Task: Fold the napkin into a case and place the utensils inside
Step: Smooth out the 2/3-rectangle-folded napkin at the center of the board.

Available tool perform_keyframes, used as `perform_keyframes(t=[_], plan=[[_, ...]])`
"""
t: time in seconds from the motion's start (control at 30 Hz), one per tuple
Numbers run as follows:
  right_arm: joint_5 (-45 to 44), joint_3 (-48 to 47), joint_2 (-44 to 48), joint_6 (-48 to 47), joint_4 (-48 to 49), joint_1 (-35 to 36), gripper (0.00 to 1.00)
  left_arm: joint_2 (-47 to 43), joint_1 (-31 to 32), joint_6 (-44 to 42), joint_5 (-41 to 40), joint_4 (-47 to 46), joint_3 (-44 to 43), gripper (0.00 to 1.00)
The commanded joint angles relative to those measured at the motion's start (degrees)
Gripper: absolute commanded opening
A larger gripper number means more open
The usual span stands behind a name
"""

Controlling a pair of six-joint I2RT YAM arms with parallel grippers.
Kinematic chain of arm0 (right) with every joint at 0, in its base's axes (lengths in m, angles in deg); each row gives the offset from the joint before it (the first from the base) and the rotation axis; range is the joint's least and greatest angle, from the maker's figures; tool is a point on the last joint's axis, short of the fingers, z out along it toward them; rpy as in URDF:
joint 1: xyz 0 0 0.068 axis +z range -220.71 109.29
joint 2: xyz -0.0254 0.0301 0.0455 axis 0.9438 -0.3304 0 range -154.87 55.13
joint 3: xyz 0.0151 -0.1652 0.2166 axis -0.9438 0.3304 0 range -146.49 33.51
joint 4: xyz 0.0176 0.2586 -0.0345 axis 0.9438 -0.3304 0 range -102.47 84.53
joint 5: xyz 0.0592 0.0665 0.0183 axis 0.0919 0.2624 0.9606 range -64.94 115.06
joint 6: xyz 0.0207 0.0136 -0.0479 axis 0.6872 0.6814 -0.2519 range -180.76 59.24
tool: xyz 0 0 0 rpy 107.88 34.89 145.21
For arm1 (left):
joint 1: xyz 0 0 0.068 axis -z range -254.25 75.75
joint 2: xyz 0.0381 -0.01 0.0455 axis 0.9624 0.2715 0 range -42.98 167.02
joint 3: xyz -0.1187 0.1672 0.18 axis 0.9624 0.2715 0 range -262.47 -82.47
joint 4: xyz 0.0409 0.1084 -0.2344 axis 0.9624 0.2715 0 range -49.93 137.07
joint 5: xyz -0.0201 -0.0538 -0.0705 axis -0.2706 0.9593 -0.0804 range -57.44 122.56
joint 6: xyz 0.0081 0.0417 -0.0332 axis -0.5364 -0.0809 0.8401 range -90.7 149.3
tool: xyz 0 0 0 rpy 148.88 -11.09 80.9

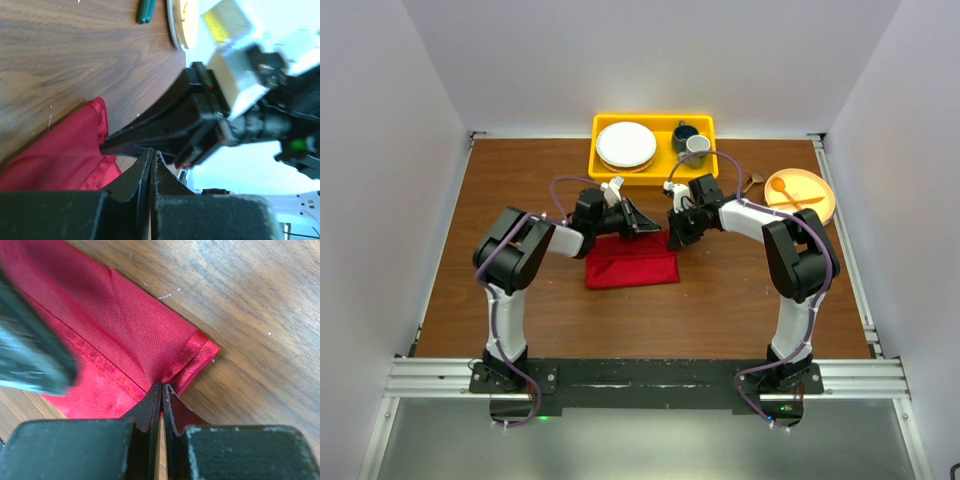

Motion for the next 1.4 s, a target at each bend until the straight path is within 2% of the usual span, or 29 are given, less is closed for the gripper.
perform_keyframes(t=[0.0,0.2,0.37,0.47,0.5,0.57,0.6,0.63,0.77,1.0,1.13,1.27,1.37], plan=[[-3.5,1.9,-3.7,-0.7,-3.8,1.0,0.05,2.6,1.3,-1.9,-2.1,0.7,-4.8,0.03],[-3.5,2.8,-3.5,0.2,-3.6,1.0,0.07,7.6,1.7,-4.4,-2.7,4.2,-8.5,0.01],[-2.1,2.1,-0.9,2.1,-5.4,0.9,0.13,11.3,1.7,-10.0,-4.7,12.9,-10.8,0.0],[0.3,0.2,1.4,3.3,-8.4,0.8,0.22,13.1,1.7,-11.9,-6.2,16.3,-11.1,0.0],[0.8,-1.2,2.3,3.2,-9.6,0.7,0.28,13.5,1.5,-12.1,-6.3,16.6,-11.0,0.0],[3.1,-2.9,3.9,2.3,-14.3,0.1,0.34,14.1,1.3,-13.0,-7.1,17.9,-10.8,0.0],[4.2,-4.5,5.9,2.2,-15.3,-1.0,0.41,14.3,1.3,-13.4,-7.1,18.0,-10.7,0.0],[5.1,-5.2,6.8,2.2,-16.7,-1.4,0.41,14.6,1.3,-13.6,-7.1,18.2,-10.6,0.0],[9.5,-8.0,9.2,6.7,-13.5,-2.1,0.41,15.3,1.4,-13.7,-7.0,18.0,-10.4,0.0],[14.8,-3.8,2.6,18.6,-1.6,-2.1,0.33,15.4,1.3,-14.1,-6.3,17.8,-10.2,0.0],[13.6,-0.7,-0.6,21.1,1.4,-2.2,0.26,15.5,1.3,-14.1,-6.3,17.8,-10.0,0.0],[9.5,1.9,-2.4,21.2,2.1,-4.3,0.25,15.6,1.1,-14.0,-5.8,17.5,-9.8,0.0],[9.5,3.1,-4.2,23.5,2.7,-6.9,0.25,15.7,0.9,-14.1,-5.6,17.2,-9.7,0.0]])
